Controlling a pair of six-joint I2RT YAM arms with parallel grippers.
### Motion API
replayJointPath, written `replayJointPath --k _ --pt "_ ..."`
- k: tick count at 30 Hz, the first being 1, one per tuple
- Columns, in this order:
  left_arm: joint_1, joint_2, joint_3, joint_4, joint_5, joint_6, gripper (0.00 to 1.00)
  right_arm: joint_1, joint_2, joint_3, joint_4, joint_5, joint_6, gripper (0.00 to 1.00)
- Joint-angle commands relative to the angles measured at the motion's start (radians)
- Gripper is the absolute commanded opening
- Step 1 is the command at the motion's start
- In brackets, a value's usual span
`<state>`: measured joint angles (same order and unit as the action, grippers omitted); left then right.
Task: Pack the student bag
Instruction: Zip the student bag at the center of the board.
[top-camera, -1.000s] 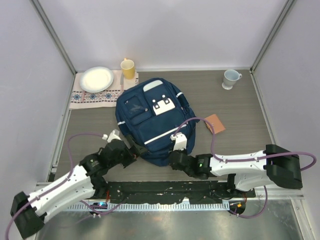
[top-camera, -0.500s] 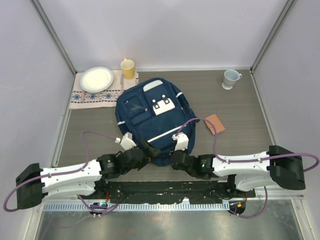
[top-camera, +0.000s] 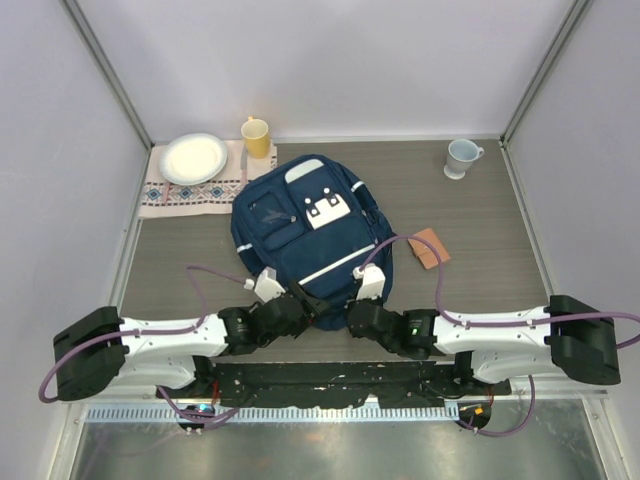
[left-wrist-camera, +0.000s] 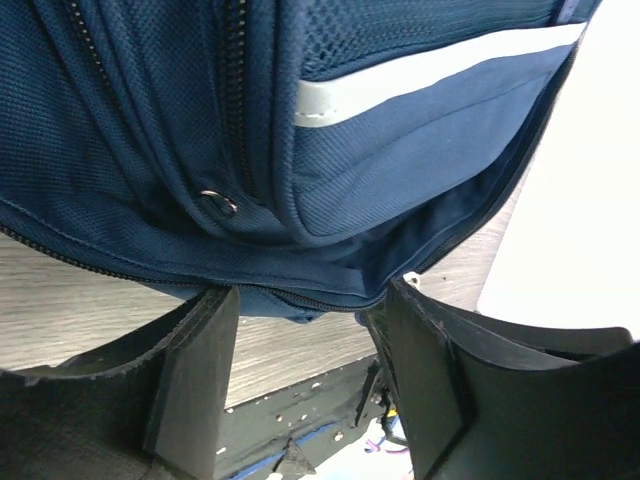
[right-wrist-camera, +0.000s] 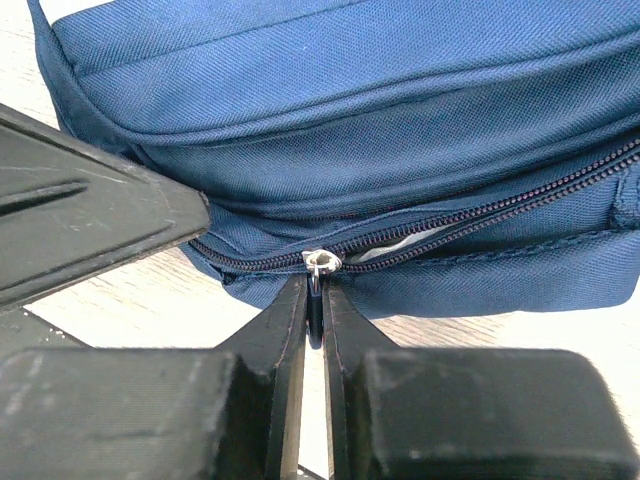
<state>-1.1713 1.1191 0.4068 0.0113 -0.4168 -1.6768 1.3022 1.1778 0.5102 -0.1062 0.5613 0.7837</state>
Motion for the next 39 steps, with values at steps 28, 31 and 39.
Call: replayJointPath --k 28,31,39 --pt "0.016 -0.560 -0.117 -0.733 -0.255 -0.185 0.00 -0.017 -0.098 -0.076 0.033 0.064 -0.034 0.01" --pt "0.018 -0.642 -0.086 -0.882 -0.301 -0.178 0.00 -0.038 -0.093 -0.079 0.010 0.068 -0.038 0.01" --pt "0.018 -0.691 -0.003 -1.036 -0.333 -0.124 0.00 -0.139 -0.078 -0.094 -0.035 0.046 -0.038 0.01"
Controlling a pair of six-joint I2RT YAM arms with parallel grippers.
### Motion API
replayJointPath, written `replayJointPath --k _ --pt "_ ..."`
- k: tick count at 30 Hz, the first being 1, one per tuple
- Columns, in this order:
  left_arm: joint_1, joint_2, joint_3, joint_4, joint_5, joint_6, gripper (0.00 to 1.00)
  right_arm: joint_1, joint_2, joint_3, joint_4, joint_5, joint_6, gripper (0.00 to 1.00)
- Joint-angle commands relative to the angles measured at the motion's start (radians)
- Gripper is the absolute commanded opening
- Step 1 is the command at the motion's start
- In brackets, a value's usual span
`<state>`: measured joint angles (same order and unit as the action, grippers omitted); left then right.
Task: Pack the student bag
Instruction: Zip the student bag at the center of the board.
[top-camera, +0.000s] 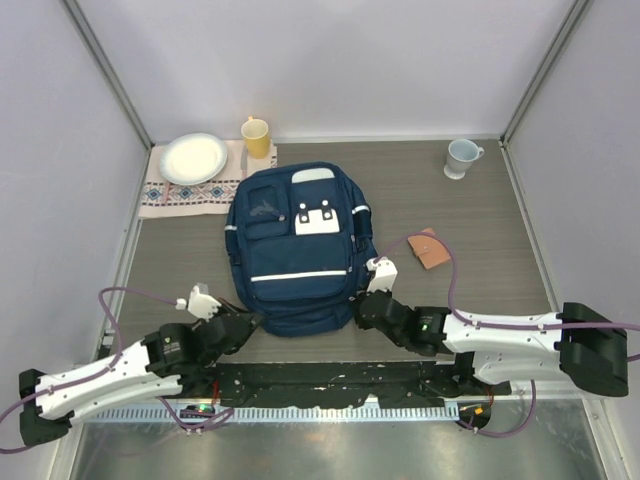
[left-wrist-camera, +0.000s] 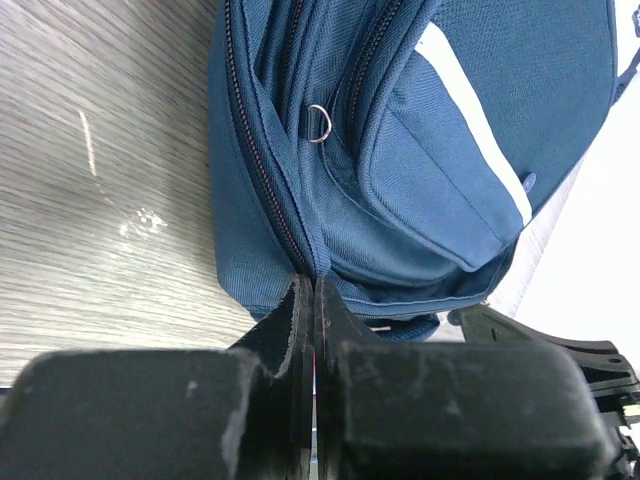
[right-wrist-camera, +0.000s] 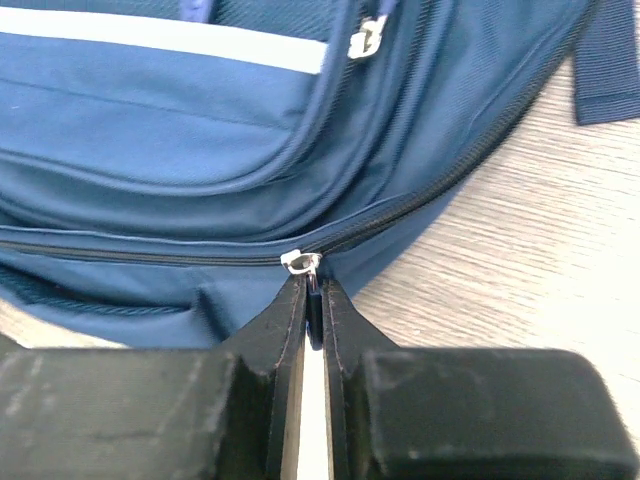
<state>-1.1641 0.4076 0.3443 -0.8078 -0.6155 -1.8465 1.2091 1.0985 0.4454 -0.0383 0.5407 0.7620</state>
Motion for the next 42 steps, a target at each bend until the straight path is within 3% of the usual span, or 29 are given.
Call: replayJointPath --k 1,2,4,5,8,10,13,14,15,16,19,21,27,35,42 --pt "0.011 0.033 0.064 -0.208 -0.136 0.059 0.03 -0.048 -0.002 -0.039 -0.103 0.064 -0.016 0.01" --pt "0.011 0.045 0.073 -0.197 -0.138 0.069 0.24 -0.051 -0.003 -0.042 -0.092 0.058 -0.021 0.01" --pt "0.011 0.089 0.085 -0.156 -0.133 0.105 0.48 -0.051 -0.003 -0.048 -0.077 0.030 -0.026 0.01" --pt "0.011 0.106 0.100 -0.140 -0.132 0.122 0.65 -0.049 -0.005 -0.050 -0.062 0.021 -0.030 0.01" --pt "0.012 0.172 0.154 -0.113 -0.138 0.174 0.78 -0.049 -0.008 -0.059 -0.031 -0.004 -0.029 0.01" --pt "0.011 0.210 0.195 -0.103 -0.151 0.226 0.80 -0.051 -0.011 -0.066 -0.017 -0.012 -0.033 0.01" --pt "0.011 0.243 0.297 -0.007 -0.190 0.445 0.87 -0.049 -0.020 -0.068 -0.009 -0.010 -0.038 0.01" --pt "0.011 0.264 0.314 0.039 -0.182 0.523 0.90 -0.051 -0.022 -0.068 -0.006 -0.010 -0.039 0.01" --pt "0.011 0.278 0.330 0.085 -0.164 0.706 0.91 -0.049 -0.025 -0.068 -0.006 -0.010 -0.039 0.01" --pt "0.011 0.289 0.341 0.214 -0.130 0.809 0.91 -0.049 -0.025 -0.068 -0.006 -0.008 -0.043 0.01" --pt "0.012 0.364 0.366 0.390 0.043 1.136 0.95 -0.049 -0.023 -0.068 -0.009 -0.008 -0.043 0.01" --pt "0.011 0.453 0.386 0.418 0.185 1.280 0.98 -0.049 -0.028 -0.068 -0.009 -0.008 -0.040 0.01" --pt "0.011 0.712 0.479 0.469 0.468 1.467 1.00 -0.049 -0.041 -0.062 -0.006 -0.021 -0.052 0.01" --pt "0.012 0.853 0.522 0.542 0.582 1.581 0.99 -0.051 -0.100 -0.068 -0.023 -0.008 -0.032 0.01" --pt "0.014 0.941 0.516 0.588 0.644 1.569 0.96 -0.049 -0.129 -0.071 -0.037 -0.005 -0.020 0.01"
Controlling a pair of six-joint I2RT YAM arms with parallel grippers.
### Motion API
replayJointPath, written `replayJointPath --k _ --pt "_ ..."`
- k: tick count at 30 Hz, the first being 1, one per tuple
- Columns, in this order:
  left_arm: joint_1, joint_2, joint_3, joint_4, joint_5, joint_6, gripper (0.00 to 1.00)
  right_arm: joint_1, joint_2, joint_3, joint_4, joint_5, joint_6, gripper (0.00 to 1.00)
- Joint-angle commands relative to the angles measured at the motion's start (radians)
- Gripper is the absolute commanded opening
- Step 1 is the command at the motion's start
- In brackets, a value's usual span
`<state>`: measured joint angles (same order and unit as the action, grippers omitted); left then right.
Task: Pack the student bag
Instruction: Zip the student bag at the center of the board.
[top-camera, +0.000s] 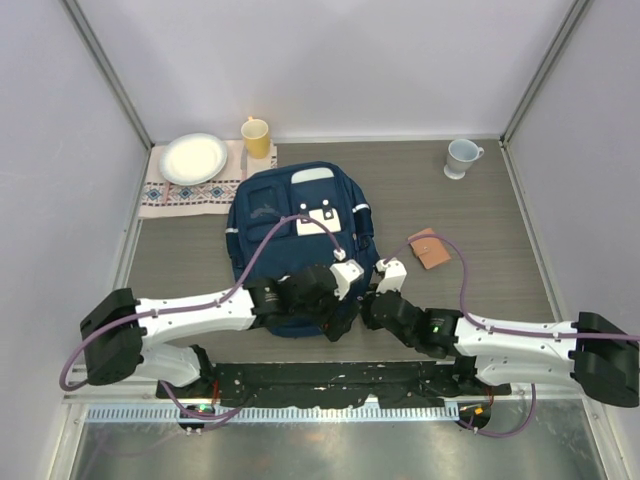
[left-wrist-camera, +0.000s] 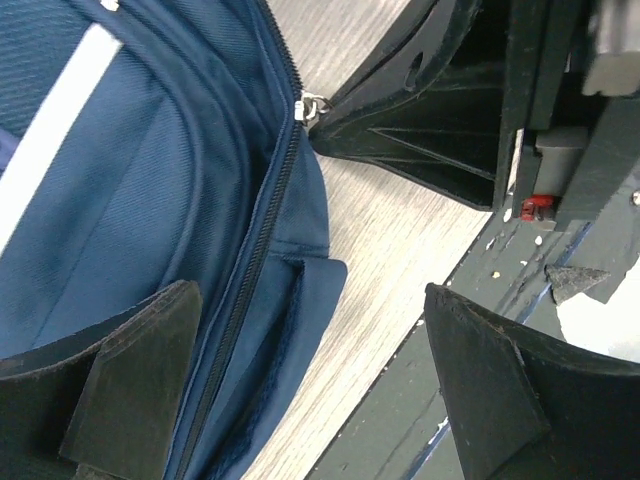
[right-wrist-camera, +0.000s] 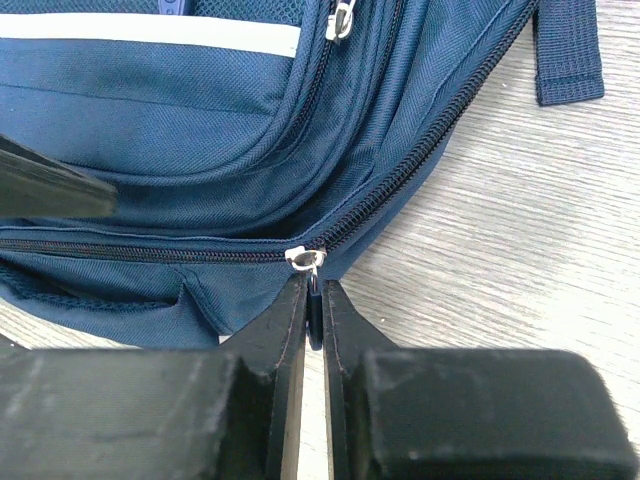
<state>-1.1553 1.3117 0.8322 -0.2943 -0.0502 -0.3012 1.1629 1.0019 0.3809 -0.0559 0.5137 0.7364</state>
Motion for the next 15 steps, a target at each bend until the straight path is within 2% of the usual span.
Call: replayJointPath --k 1,5,9,12,13,15 --pt "0.005 0.047 0.028 0.083 0.084 0.016 0.96 -0.005 -0.037 -0.007 -0.019 0.020 0.001 0.01" --pt "0.005 0.096 0.015 0.136 0.082 -0.009 0.94 -0.005 -0.046 -0.005 -0.021 0.016 -0.008 0.01" --pt "0.008 0.100 0.008 0.178 0.010 -0.015 0.91 -0.003 -0.055 -0.005 -0.025 0.014 -0.011 0.01" --pt "0.019 0.100 0.015 0.188 0.003 -0.016 0.75 -0.003 -0.069 -0.014 -0.019 0.011 -0.014 0.01" --pt "0.020 0.101 0.015 0.188 0.000 -0.015 0.62 -0.003 -0.072 -0.016 -0.016 0.011 -0.014 0.01" --pt "0.025 0.112 0.016 0.179 0.001 -0.012 0.46 -0.003 -0.077 -0.025 -0.012 0.017 -0.012 0.01"
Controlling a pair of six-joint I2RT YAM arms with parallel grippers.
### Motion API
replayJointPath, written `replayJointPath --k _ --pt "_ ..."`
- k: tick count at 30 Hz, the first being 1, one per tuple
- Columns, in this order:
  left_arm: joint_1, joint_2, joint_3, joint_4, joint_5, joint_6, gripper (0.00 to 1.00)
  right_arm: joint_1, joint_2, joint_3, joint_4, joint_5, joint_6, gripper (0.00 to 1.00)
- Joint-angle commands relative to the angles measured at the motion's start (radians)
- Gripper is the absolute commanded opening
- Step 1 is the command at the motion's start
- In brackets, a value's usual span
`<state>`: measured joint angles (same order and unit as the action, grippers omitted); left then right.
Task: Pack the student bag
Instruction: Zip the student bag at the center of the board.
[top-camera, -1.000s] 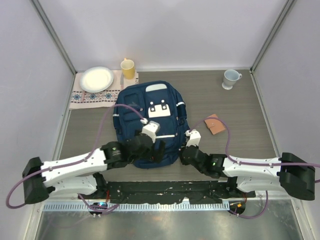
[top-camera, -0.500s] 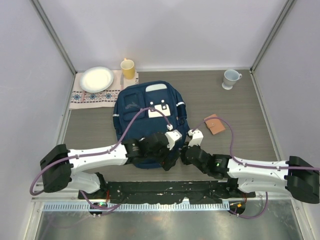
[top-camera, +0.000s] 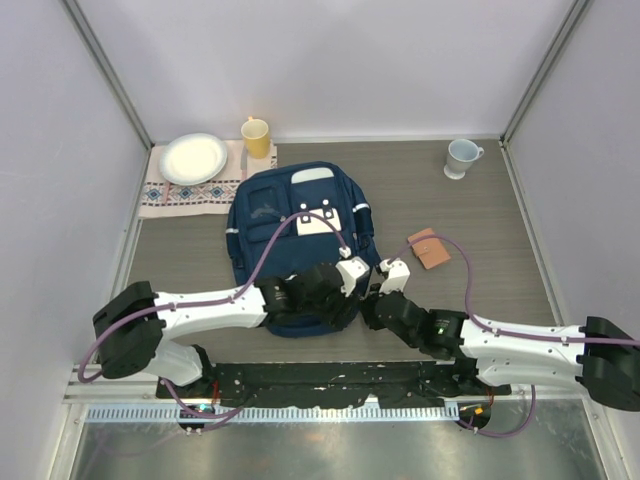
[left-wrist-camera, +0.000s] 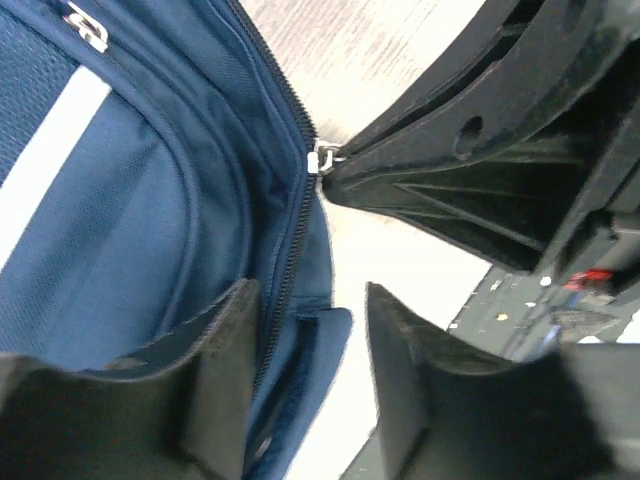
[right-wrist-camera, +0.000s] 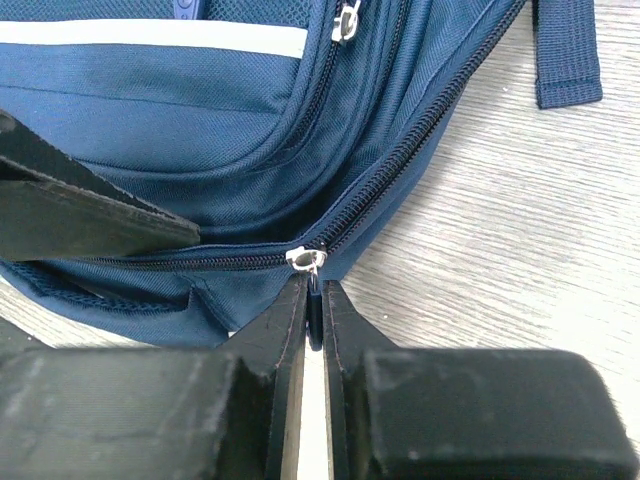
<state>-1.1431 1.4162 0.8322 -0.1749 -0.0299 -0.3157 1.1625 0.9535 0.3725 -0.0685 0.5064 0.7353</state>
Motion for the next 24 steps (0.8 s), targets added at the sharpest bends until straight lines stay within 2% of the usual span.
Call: replayJointPath --k 1,3,4,10,19,24 --pt "0.013 0.012 0.013 0.058 -0.012 0.003 0.32 -0.003 -0.030 -0.018 0.002 0.027 -0.010 0.01" --pt "0.014 0.024 -0.004 0.061 -0.004 -0.002 0.15 -0.003 -0.022 -0.023 0.004 0.047 -0.011 0.01" --pt "0.014 0.030 -0.010 0.063 -0.001 -0.008 0.01 -0.003 -0.019 -0.023 0.003 0.056 -0.013 0.01" --pt "0.014 -0.026 -0.085 0.071 -0.016 -0.078 0.00 -0.015 0.008 0.009 -0.068 0.161 0.010 0.01" --pt "0.014 -0.198 -0.180 -0.050 -0.099 -0.150 0.00 -0.141 0.013 0.023 -0.070 0.132 -0.045 0.01" --pt "0.016 -0.243 -0.191 -0.110 -0.169 -0.223 0.00 -0.239 0.030 0.022 0.006 0.047 -0.112 0.01"
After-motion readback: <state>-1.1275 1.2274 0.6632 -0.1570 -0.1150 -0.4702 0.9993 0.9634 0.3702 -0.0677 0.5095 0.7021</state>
